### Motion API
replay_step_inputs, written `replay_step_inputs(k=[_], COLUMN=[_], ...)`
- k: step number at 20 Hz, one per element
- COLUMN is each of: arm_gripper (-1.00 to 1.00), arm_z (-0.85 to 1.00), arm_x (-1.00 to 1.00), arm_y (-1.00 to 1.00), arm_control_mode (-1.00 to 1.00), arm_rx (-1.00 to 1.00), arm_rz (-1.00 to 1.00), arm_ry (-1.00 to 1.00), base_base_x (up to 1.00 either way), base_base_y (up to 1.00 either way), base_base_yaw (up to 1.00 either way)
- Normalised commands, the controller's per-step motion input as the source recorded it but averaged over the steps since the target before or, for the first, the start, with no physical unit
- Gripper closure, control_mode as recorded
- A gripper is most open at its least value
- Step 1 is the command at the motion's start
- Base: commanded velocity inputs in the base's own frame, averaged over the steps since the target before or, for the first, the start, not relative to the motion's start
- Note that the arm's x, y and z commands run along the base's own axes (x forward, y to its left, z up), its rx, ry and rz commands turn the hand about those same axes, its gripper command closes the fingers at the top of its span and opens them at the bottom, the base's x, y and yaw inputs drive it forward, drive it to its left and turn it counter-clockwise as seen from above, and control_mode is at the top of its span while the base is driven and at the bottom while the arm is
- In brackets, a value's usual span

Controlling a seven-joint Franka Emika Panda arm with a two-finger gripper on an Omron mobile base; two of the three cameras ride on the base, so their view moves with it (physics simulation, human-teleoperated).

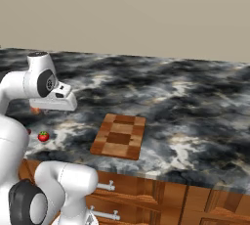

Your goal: Place the avocado, onion, tomato, and bell pepper on the cutting board.

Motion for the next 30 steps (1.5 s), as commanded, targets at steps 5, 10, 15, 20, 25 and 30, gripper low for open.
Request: replay_step_inputs(k=[5, 10, 15, 20, 25, 30], arm_gripper=[-1.00, -1.00, -1.00, -1.00, -1.00, -1.00], arm_z=[-0.31, -0.33, -0.36, -0.38, -0.31, -0.20], arm_x=[0.00, 0.02, 0.10, 0.11, 0.21, 0.36], arm_y=[0.50, 0.51, 0.54, 0.35, 0.25, 0.19], arm_control_mode=[-1.00, -1.00, -1.00, -1.00, -1.00, -1.00], arm_rx=[-0.03, -0.07, -0.07, -0.04, -0.01, 0.00], arm_rz=[-0.02, -0.01, 0.00, 0.00, 0.00, -0.01], arm_ry=[0.17, 0.10, 0.12, 0.14, 0.13, 0.09], base_base_x=[0.00, 0.00, 0.00, 0.00, 0.00, 0.00], base_base_y=[0.00, 0.00, 0.00, 0.00, 0.00, 0.00], base_base_yaw=[0.00, 0.00, 0.00, 0.00, 0.00, 0.00])
